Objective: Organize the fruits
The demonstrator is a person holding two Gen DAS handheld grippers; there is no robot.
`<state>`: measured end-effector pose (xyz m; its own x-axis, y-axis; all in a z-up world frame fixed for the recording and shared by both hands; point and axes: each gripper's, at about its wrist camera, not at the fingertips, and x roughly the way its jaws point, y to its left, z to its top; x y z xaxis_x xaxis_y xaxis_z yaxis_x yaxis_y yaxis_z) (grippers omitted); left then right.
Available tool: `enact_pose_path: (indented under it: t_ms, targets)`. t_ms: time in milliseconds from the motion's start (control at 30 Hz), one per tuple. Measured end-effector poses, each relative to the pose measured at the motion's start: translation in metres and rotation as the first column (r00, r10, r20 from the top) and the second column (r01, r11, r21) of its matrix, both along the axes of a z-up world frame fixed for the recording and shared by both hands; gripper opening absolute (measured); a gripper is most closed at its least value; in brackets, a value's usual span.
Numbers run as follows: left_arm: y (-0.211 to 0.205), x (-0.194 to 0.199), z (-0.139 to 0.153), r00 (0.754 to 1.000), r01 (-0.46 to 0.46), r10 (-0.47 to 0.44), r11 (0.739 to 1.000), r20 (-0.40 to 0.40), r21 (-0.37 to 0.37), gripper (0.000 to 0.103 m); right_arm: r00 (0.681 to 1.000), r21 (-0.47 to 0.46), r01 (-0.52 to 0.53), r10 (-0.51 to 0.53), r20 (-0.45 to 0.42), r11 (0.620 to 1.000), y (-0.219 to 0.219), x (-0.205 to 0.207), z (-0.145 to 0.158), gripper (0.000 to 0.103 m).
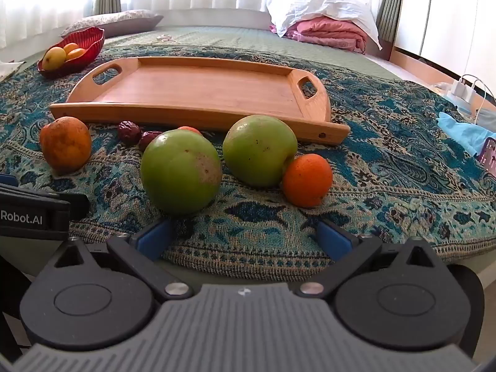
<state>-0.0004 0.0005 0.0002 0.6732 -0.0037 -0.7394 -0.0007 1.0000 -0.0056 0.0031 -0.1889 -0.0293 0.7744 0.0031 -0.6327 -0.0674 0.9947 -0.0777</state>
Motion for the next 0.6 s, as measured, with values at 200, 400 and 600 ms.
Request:
enact_pose_path:
  t_ms: [200,400,600]
  targets:
    - [0.0005,-0.0008,-0.0001,1.0,-0.001,0.001,1.0,0.006,0.004,0.103,1.0,-0.013,0.005,-0.005,0.006,1.0,-0.0037,-0.0005,-0.0007,0.103]
    - [0.0,-0.0004,-0.0001,1.0,0.0,0.0,1.0,0.005,0.006,0.103,1.0,-0.001,0.006,-0.006,0.004,1.0,-0.0027,-0.001,-0.0011,0.103]
    - [0.0011,-0.0009,-0.0004,1.0,-0.001,0.001,1.0,0.002,0.008,0.103,1.0,-0.003,0.005,-0.005,0.005,1.0,-0.0003,-0.0012,-0.0013,0.103]
